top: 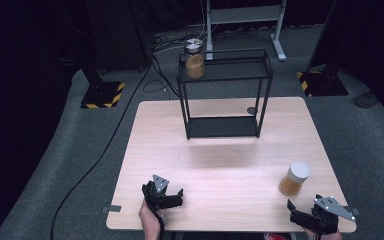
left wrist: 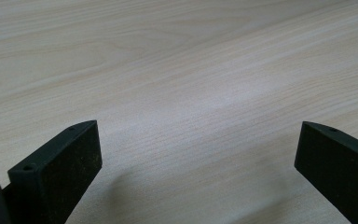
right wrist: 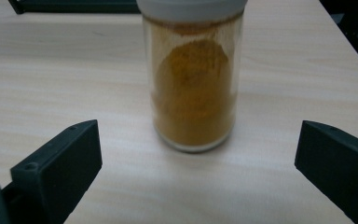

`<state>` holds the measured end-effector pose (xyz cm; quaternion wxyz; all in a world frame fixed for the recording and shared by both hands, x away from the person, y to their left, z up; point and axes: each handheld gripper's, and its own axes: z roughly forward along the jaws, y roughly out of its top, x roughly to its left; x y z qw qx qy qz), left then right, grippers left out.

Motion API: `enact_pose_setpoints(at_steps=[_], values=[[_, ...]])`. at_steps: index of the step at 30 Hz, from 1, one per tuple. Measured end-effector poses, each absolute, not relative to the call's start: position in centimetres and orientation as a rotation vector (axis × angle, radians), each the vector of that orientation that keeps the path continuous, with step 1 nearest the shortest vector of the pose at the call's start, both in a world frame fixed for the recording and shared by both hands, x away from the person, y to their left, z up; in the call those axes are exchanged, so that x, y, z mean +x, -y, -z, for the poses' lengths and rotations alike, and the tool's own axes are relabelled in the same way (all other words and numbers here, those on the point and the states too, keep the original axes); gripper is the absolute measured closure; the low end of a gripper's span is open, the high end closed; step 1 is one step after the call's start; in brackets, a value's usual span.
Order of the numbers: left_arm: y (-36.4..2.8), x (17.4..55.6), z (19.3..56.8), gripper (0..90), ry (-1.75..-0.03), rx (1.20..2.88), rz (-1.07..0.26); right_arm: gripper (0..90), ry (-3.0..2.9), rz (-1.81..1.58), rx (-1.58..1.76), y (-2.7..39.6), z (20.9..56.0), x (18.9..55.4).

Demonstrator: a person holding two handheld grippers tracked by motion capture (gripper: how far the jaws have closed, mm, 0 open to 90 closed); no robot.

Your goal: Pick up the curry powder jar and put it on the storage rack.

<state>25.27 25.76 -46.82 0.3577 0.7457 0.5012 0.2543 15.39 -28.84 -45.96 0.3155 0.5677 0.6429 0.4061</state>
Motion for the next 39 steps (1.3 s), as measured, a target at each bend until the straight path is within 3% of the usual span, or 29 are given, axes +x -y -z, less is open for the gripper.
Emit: enact_pose_setpoints(at_steps=[21,26,30,39], values=[[-25.8,25.1,46.9,0.3,-1.282,1.921,-0.667,0.0,-1.596,-1.09,1.356,27.7,46.9,20.9],[-25.8,24.9,47.0,0.6,-1.285,1.907,-0.673,14.8,-1.537,-1.123,1.318,27.5,47.9,20.5],[-25.8,24.9,47.0,0.9,-1.285,1.907,-0.67,32.5,-1.548,-1.138,1.283,27.3,48.0,20.4],[-25.8,25.0,46.9,0.9,-1.287,1.911,-0.666,33.4,-1.541,-1.142,1.287,27.2,48.1,20.3]])
